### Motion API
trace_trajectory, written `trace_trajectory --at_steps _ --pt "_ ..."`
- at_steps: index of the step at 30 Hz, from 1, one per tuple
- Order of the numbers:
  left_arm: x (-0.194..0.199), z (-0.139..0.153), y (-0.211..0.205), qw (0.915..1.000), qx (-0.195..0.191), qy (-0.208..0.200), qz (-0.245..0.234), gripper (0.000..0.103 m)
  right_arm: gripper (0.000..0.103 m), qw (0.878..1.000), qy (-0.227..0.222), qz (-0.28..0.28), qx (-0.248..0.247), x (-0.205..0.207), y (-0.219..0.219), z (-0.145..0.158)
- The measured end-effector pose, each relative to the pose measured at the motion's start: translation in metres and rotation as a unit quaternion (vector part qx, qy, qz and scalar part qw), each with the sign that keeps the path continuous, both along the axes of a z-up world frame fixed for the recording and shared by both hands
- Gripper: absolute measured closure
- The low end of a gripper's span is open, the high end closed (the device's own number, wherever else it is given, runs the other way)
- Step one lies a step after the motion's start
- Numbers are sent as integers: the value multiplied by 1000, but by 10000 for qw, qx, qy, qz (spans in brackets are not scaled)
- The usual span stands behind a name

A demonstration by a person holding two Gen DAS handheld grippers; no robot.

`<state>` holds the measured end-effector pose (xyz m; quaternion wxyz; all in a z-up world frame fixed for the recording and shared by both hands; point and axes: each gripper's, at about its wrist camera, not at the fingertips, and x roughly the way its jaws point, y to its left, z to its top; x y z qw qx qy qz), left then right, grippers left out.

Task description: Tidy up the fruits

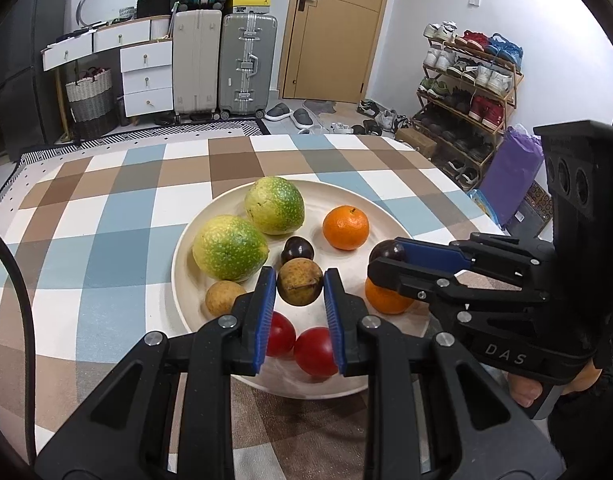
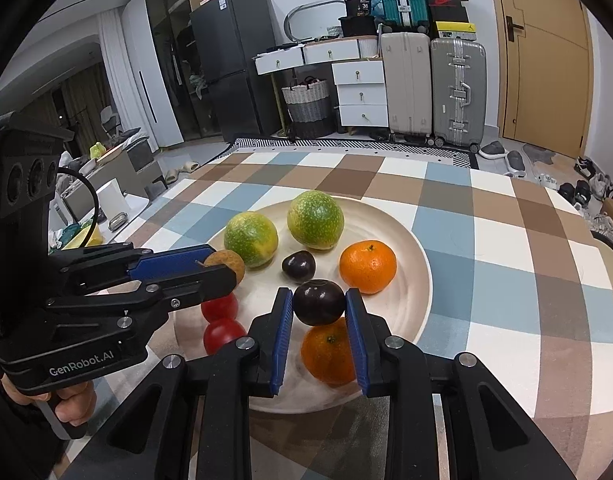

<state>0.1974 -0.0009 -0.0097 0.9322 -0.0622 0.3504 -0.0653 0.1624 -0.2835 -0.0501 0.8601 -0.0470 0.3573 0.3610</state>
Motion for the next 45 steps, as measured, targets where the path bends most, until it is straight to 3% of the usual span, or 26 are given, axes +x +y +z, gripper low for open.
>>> trace_trajectory --at_steps 6,10,14,17,19,21,23,25,27,45 --pt "2 -4 -2 10000 93 -12 -5 81 75 10000 5 -38 11 1 1 -2" --pt "2 -6 -3 9999 126 29 10 81 62 10000 -66 4 -8 -3 0 -1" --pt "-2 -3 -2 9999 151 -53 31 75 56 9999 -113 -40 -34 -5 -3 -2" --pt "-9 2 1 9997 149 -159 120 50 51 9998 -178 -108 -13 -8 -8 -1" --pt "-16 5 4 9994 139 -246 193 26 33 9996 -222 -165 31 -10 -13 0" --pt "-24 9 7 9991 63 -369 219 16 24 9993 -244 -233 152 -13 -21 2" --pt "-32 12 11 9986 51 -460 267 13 14 9989 -262 -285 267 -15 -27 5" --pt "-40 15 13 9980 93 -531 320 1 7 9984 -312 -330 345 -18 -32 8" --pt "-49 17 16 9969 83 -678 380 1 0 9978 -340 -376 428 -22 -39 9" --pt "-83 8 28 9929 -57 -980 666 1 0 9932 -870 -385 673 -60 -52 20"
